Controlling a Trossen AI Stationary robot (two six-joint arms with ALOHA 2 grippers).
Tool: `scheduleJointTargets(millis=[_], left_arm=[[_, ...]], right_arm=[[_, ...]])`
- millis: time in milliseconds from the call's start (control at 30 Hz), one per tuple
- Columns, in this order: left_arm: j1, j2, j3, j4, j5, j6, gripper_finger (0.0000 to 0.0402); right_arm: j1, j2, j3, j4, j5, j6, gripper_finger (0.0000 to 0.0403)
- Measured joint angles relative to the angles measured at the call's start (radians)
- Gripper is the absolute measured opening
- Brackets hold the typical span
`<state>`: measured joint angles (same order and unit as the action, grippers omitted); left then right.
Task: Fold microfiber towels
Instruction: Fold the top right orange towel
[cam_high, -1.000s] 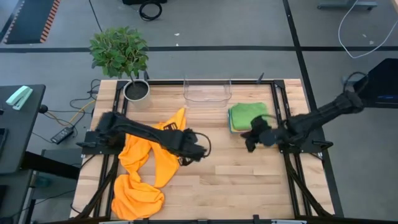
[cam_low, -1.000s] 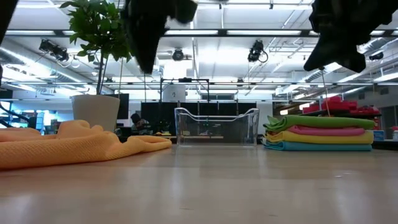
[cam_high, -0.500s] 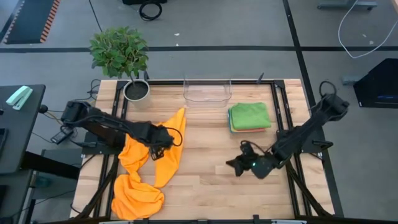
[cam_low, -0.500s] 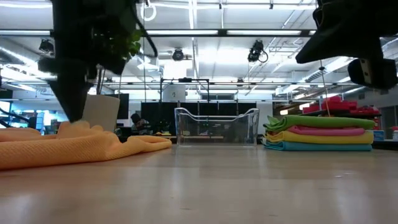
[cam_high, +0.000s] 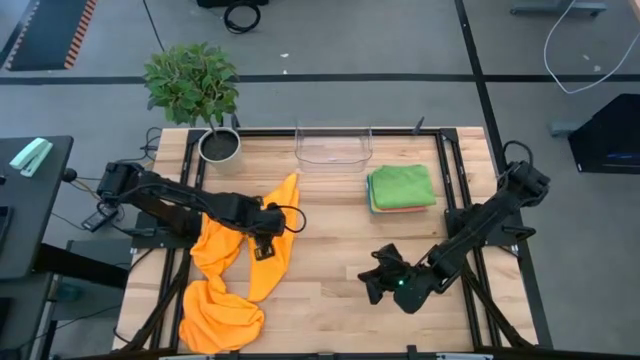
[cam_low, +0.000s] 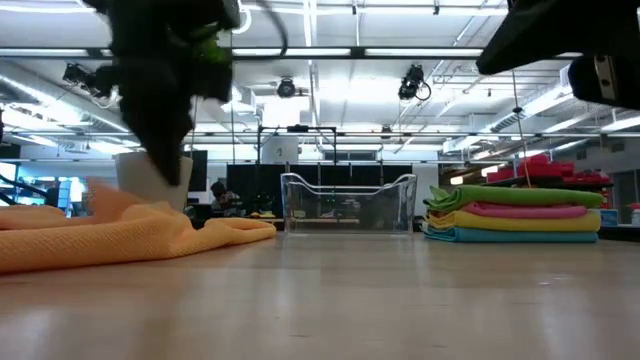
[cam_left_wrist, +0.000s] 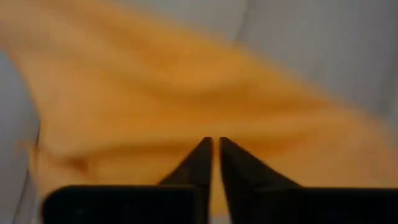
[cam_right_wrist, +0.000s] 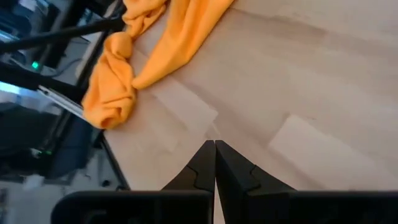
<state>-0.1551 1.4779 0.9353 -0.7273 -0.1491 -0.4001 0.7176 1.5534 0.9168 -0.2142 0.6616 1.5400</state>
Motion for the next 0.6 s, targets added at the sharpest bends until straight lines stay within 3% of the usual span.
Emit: scheduleJointTargets(millis=[267,433,600], left_arm=[[-0.045,0.0,0.23,0.298,-0.004,-0.203,0.0007],[-0.068,0.0,0.354,0.565,-0.006,-0.261,0.0017],[-0.075,0.0,0.401,0.624,-0.081,-0.307,0.0007]], right_arm=[[0.024,-0.095,0.021,-0.08,-0.007,-0.266,0.0017],[0.044,-0.18,0.02,-0.153,-0.007,-0.452,0.0017],[0.052,-0.265,0.02,-0.291,0.004,-0.499,0.0017]])
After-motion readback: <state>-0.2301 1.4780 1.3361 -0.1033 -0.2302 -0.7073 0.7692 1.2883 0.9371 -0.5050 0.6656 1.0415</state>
